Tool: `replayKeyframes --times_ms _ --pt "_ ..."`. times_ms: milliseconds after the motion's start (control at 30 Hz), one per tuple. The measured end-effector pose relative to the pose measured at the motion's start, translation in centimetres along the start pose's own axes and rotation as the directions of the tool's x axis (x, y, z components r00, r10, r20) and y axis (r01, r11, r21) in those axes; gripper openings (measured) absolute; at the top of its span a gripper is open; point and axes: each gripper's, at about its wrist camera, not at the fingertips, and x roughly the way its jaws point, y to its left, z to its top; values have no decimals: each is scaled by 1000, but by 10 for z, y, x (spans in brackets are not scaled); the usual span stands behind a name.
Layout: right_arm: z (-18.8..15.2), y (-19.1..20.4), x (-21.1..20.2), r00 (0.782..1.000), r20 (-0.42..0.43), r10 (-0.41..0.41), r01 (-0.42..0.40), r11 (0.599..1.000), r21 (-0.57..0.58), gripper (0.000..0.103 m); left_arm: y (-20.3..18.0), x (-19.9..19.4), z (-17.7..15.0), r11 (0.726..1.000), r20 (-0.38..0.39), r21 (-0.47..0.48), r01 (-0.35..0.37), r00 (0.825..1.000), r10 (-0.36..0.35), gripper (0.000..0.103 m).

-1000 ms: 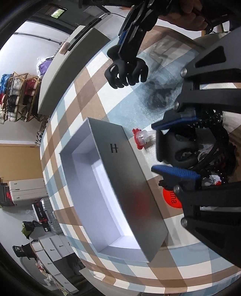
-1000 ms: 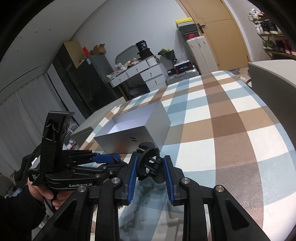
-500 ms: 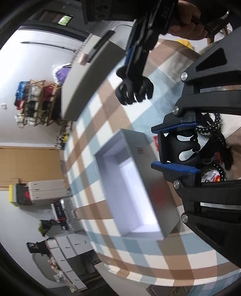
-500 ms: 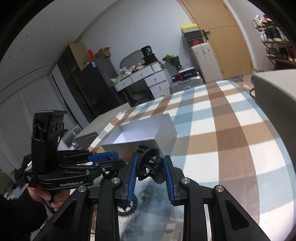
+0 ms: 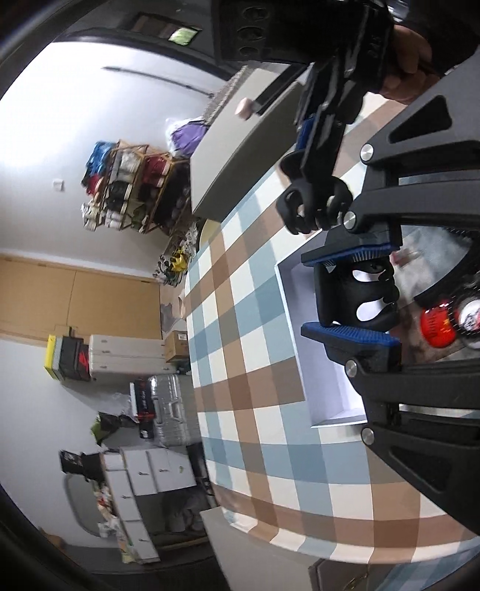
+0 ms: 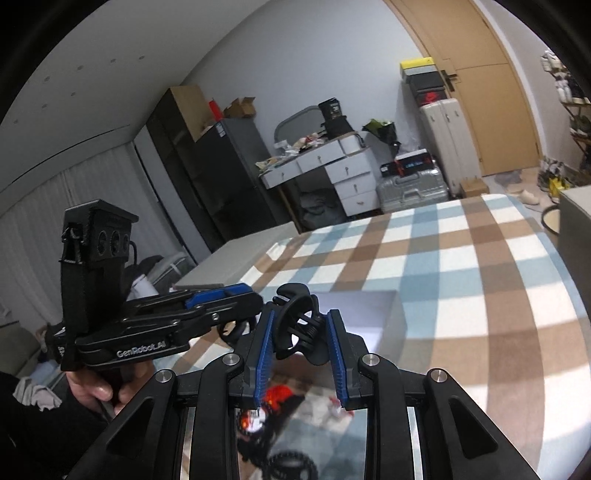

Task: Organize jewelry
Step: 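Carry the black claw clip with the right gripper into the silver box and release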

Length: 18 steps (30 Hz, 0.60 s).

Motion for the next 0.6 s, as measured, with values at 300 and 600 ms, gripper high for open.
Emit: replayKeyframes --times_ms 300,600 --pt "10 -7 51 995 -93 -22 21 1000 -15 27 35 37 0 996 -53 -94 4 999 -9 25" --pt "-2 -18 85 979 -195 -64 62 998 -17 27 38 55 -8 994 -104 -105 25 994 -36 25"
